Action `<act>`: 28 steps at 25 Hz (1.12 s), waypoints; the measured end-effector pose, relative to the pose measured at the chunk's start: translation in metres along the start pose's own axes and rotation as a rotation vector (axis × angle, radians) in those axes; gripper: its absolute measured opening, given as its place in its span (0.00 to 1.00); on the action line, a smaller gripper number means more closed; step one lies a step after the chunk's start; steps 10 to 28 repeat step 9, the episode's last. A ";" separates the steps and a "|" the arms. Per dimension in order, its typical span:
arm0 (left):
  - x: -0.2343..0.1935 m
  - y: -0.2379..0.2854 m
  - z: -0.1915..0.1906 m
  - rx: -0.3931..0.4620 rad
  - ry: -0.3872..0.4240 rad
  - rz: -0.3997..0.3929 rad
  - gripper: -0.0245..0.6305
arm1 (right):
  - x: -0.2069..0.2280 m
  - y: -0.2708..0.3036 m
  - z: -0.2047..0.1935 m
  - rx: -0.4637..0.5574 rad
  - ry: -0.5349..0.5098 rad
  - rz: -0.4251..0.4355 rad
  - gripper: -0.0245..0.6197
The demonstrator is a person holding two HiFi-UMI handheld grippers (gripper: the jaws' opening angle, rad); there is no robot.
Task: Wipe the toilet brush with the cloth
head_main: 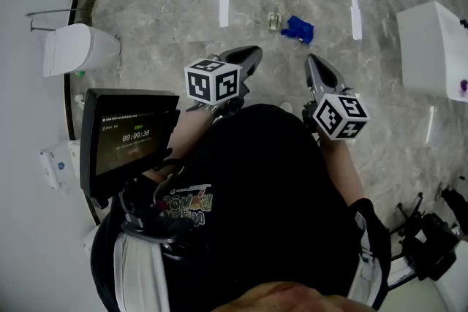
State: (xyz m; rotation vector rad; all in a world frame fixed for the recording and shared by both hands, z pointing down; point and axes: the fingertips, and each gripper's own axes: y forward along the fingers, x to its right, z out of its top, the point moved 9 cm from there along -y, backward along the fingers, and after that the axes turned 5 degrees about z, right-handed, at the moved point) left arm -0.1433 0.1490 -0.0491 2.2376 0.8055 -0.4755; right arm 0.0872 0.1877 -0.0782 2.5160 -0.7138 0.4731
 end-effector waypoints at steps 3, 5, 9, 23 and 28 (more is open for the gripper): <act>0.000 -0.001 0.000 -0.003 0.001 0.003 0.09 | 0.000 0.001 0.000 0.001 0.004 0.002 0.04; 0.000 -0.001 0.000 -0.004 0.000 0.004 0.09 | 0.000 0.001 0.000 0.003 0.006 0.003 0.04; 0.000 -0.001 -0.001 -0.004 0.000 0.004 0.09 | 0.000 0.000 0.000 0.005 0.007 0.003 0.04; 0.000 -0.001 -0.001 -0.004 0.000 0.004 0.09 | 0.000 0.000 0.000 0.005 0.007 0.003 0.04; 0.000 -0.001 -0.001 -0.004 0.000 0.004 0.09 | 0.000 0.000 0.000 0.005 0.007 0.003 0.04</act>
